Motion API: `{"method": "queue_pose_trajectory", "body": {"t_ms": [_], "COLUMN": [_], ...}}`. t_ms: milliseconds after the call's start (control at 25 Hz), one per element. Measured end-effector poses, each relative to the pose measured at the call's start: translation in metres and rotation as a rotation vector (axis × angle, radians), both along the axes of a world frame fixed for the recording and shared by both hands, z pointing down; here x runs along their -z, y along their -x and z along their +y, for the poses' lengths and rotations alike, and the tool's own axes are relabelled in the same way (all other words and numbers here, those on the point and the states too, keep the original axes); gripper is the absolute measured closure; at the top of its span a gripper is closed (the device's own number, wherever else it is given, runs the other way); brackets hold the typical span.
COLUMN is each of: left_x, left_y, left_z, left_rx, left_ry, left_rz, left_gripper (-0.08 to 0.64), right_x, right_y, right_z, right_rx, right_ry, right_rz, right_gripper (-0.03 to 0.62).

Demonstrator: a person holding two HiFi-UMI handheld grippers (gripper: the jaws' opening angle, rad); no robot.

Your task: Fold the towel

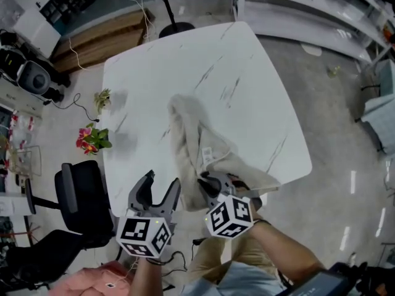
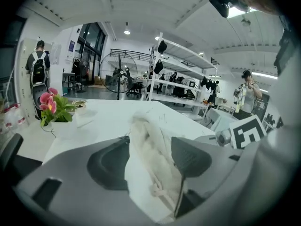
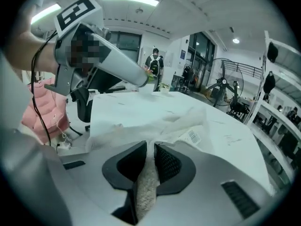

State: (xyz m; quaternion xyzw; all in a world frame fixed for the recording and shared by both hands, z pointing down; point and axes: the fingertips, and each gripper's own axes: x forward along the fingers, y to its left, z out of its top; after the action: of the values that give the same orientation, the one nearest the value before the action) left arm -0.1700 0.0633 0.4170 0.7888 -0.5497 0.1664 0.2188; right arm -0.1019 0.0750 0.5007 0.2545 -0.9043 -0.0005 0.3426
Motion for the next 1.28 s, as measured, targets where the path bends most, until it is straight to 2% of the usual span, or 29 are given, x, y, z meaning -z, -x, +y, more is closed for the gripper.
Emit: {"method": "queue_pose_trajectory", "body": {"t_ms": [120, 240, 320, 480, 600, 680, 760, 840, 960, 1200, 1280], "left_x": [-0.004, 0.006, 0.021, 0.054, 0.068, 0.071, 0.066, 0.055, 0.034, 0.002, -0.004], "left_y": [0.001, -0.006, -0.013, -0.025, -0.033, -0.037, -0.040, -0.042, -0.043, -0.042, -0.041], "left_z": [0.000, -0.007, -0.017, -0.037, -0.049, -0.057, -0.062, -0.065, -0.071, -0.080, -0.084], "left_rx": [0.002, -0.011, -0.026, -0.051, -0.063, -0.069, -0.074, -0.073, -0.068, -0.060, -0.057], "left_ry": [-0.003, -0.022, -0.052, -0.113, -0.140, -0.146, -0.136, -0.114, -0.075, -0.006, 0.008], "left_rz": [0.005, 0.020, 0.031, 0.041, 0.044, 0.047, 0.049, 0.050, 0.048, 0.044, 0.042], "left_gripper": [0.279, 0.279, 0.279, 0.279, 0.279, 0.279, 0.279, 0.281, 0.279, 0.279, 0.279], "right_x": [-0.002, 0.010, 0.029, 0.087, 0.125, 0.129, 0.115, 0.092, 0.069, 0.032, 0.021], "right_y": [0.004, 0.005, 0.002, -0.013, -0.035, -0.056, -0.080, -0.100, -0.113, -0.110, -0.104], "right_z": [0.000, 0.007, 0.008, -0.001, -0.021, -0.040, -0.058, -0.071, -0.085, -0.098, -0.100], "right_rx": [0.021, 0.073, 0.099, 0.127, 0.101, 0.062, 0.001, -0.087, -0.202, -0.295, -0.312], "right_ry": [0.033, 0.095, 0.099, 0.064, -0.007, -0.056, -0.052, 0.023, 0.171, 0.400, 0.470], "right_rz": [-0.009, -0.025, -0.036, -0.118, -0.166, -0.141, -0.091, -0.087, -0.208, -0.353, -0.363], "right_gripper": [0.516, 0.436, 0.404, 0.399, 0.402, 0.412, 0.434, 0.469, 0.476, 0.474, 0.463]}}
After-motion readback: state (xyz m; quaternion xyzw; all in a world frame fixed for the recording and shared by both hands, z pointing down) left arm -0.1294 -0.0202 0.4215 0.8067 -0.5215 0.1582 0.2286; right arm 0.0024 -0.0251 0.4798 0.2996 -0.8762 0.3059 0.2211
